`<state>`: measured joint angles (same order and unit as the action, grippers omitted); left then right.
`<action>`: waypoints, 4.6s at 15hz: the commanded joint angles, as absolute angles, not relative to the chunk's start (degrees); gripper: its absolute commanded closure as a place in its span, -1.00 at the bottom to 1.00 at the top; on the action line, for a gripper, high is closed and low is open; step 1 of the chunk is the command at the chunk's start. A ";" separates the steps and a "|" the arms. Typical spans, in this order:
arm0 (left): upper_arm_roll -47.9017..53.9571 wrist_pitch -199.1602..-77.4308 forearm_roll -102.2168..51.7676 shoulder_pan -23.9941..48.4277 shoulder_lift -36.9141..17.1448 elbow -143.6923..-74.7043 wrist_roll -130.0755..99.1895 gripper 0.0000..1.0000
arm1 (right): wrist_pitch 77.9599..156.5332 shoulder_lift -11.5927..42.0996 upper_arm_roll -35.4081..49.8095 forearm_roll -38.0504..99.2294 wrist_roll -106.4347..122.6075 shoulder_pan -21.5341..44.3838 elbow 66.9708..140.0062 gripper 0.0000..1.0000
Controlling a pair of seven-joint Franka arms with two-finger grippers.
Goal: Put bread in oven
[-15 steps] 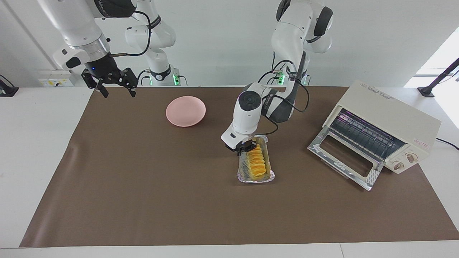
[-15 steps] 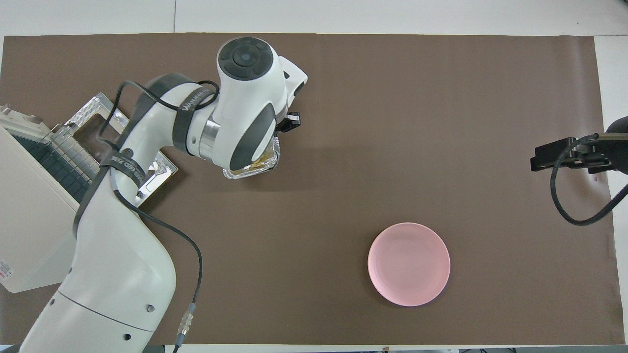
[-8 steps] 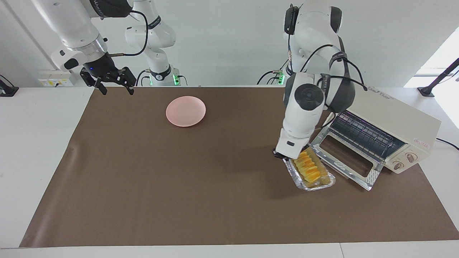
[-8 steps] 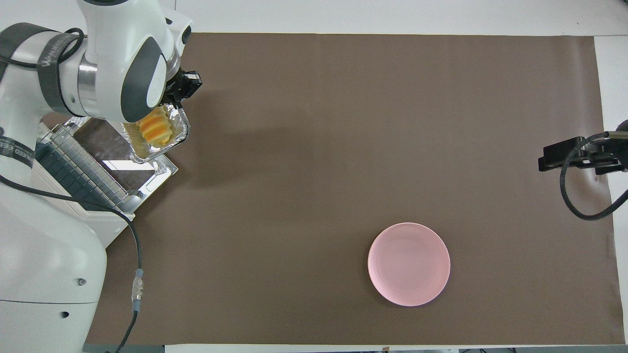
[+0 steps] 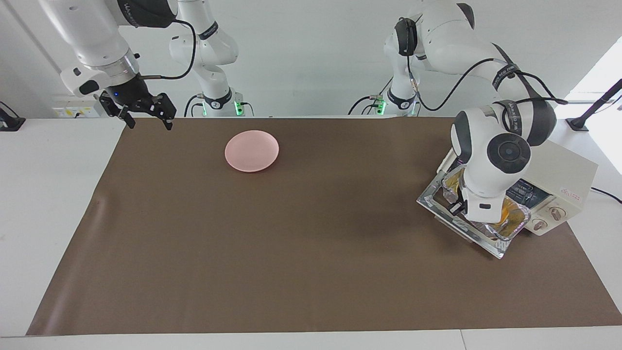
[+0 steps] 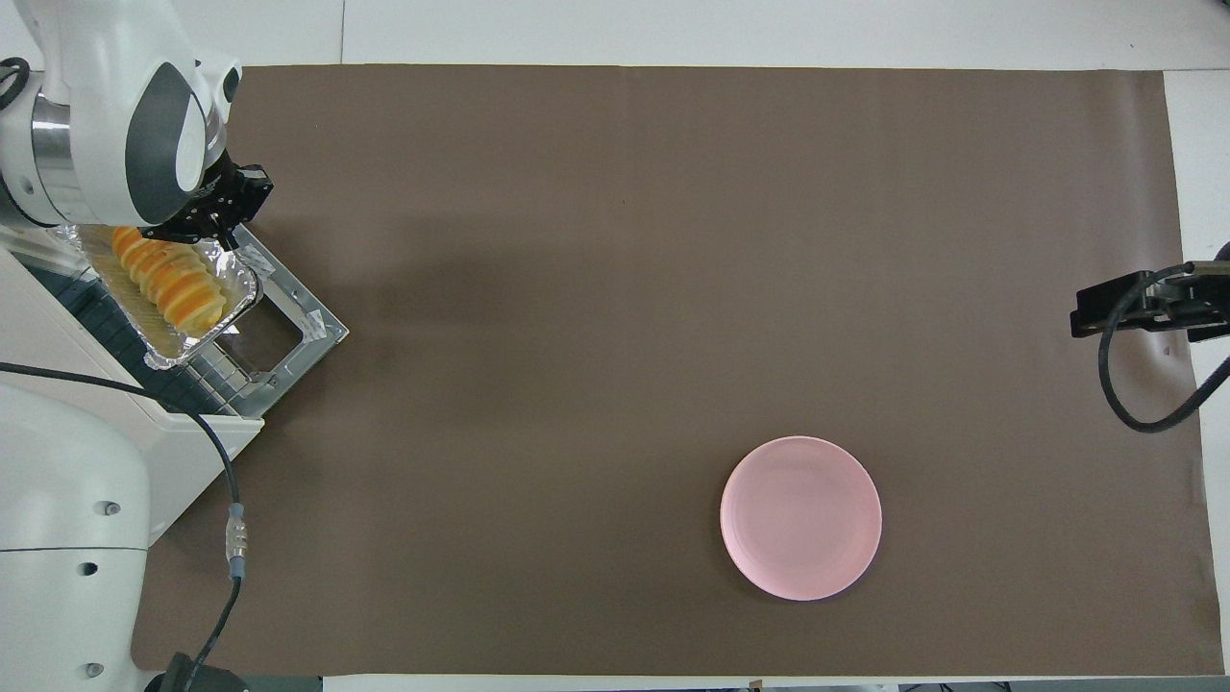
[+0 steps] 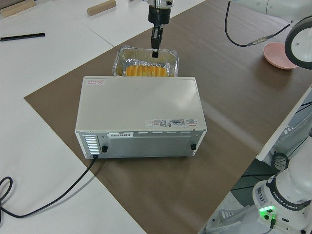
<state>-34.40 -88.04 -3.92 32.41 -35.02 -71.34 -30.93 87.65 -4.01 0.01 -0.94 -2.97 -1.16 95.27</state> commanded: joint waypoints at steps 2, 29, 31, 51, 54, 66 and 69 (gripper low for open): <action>-35.94 -87.28 -3.52 32.43 -33.31 -75.58 -33.48 1.00 | 85.79 -4.04 0.70 -1.93 -1.05 -2.11 95.36 -1.00; -38.06 -105.73 1.41 35.42 -27.07 -86.59 -15.23 -1.00 | 85.43 -4.48 0.79 -2.11 -1.14 -2.11 95.54 -1.00; -37.53 -105.12 -0.08 35.51 -26.29 -84.82 -11.01 -1.00 | 85.43 -4.48 0.79 -2.11 -1.14 -2.02 95.54 -1.00; -14.84 -73.65 -4.04 17.91 -2.55 -85.87 4.83 -1.00 | 85.43 -4.48 0.79 -2.11 -1.14 -2.11 95.54 -1.00; 0.49 -73.92 -0.19 5.47 -2.29 -85.96 4.40 -1.00 | 85.43 -4.48 0.79 -2.11 -1.14 -2.02 95.54 -1.00; 1.14 -76.04 0.53 4.92 1.22 -87.53 3.34 -1.00 | 85.43 -4.48 0.79 -2.11 -1.14 -2.02 95.54 -1.00; 1.05 -81.87 0.53 4.92 4.48 -94.82 3.69 -1.00 | 85.43 -4.48 0.79 -2.11 -1.14 -2.02 95.54 -1.00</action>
